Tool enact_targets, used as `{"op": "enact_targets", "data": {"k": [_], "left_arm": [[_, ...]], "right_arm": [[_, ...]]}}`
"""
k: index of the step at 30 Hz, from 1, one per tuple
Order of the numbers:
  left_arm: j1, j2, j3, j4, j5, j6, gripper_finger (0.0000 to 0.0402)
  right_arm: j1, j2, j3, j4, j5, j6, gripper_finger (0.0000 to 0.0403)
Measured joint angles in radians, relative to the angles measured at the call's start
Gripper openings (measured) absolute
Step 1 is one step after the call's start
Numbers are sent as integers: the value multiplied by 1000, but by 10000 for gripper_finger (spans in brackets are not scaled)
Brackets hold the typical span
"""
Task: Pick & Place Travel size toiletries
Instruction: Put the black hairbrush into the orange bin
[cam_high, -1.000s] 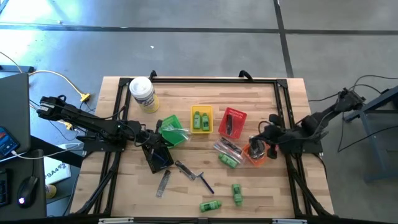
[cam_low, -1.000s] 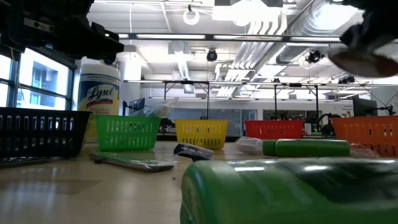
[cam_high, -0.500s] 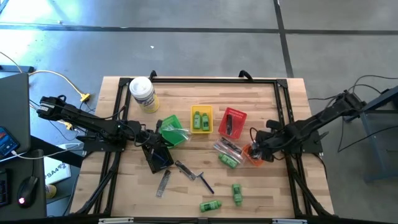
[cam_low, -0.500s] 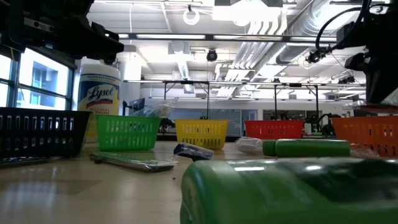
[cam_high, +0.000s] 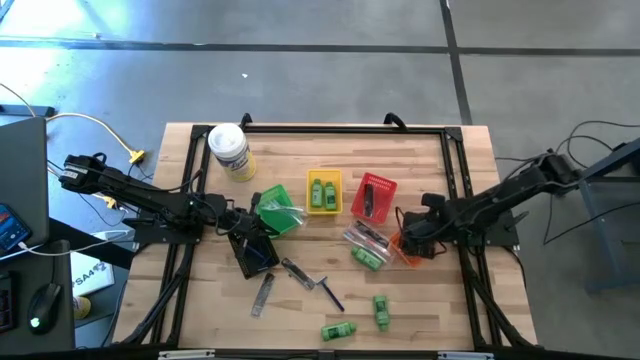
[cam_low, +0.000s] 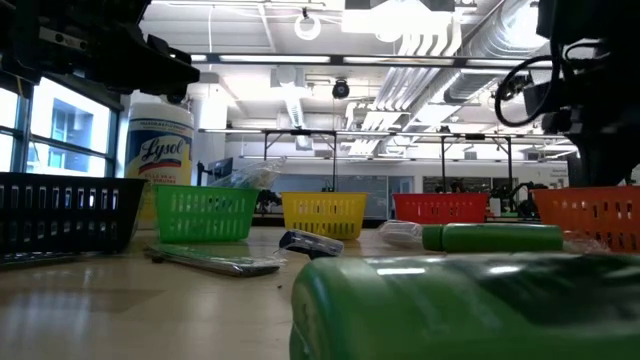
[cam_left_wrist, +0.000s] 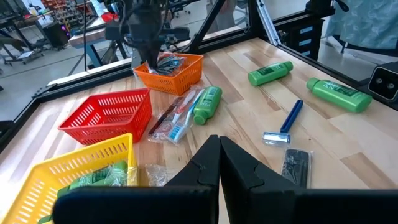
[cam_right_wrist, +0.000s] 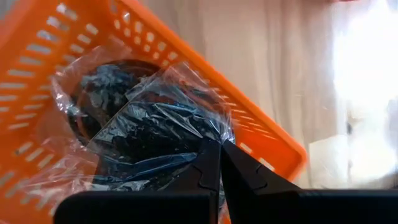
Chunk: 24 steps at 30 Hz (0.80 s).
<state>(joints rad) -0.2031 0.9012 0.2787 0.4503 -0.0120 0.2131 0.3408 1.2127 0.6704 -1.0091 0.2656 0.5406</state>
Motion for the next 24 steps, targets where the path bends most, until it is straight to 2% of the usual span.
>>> {"op": "enact_targets", "data": {"k": [9, 12, 16, 19, 24], "left_arm": [[0, 0, 0, 0, 0, 0, 0], [0, 0, 0, 3, 0, 0, 0], [0, 0, 0, 3, 0, 0, 0], [0, 0, 0, 3, 0, 0, 0], [0, 0, 0, 3, 0, 0, 0]], "right_arm": [[-3, 95, 0, 20, -44, -15, 3], [-3, 101, 0, 63, -95, -16, 3], [-3, 89, 0, 99, -107, -6, 8], [-3, 72, 0, 101, -106, 16, 34], [-3, 72, 0, 86, -115, 38, 106]]}}
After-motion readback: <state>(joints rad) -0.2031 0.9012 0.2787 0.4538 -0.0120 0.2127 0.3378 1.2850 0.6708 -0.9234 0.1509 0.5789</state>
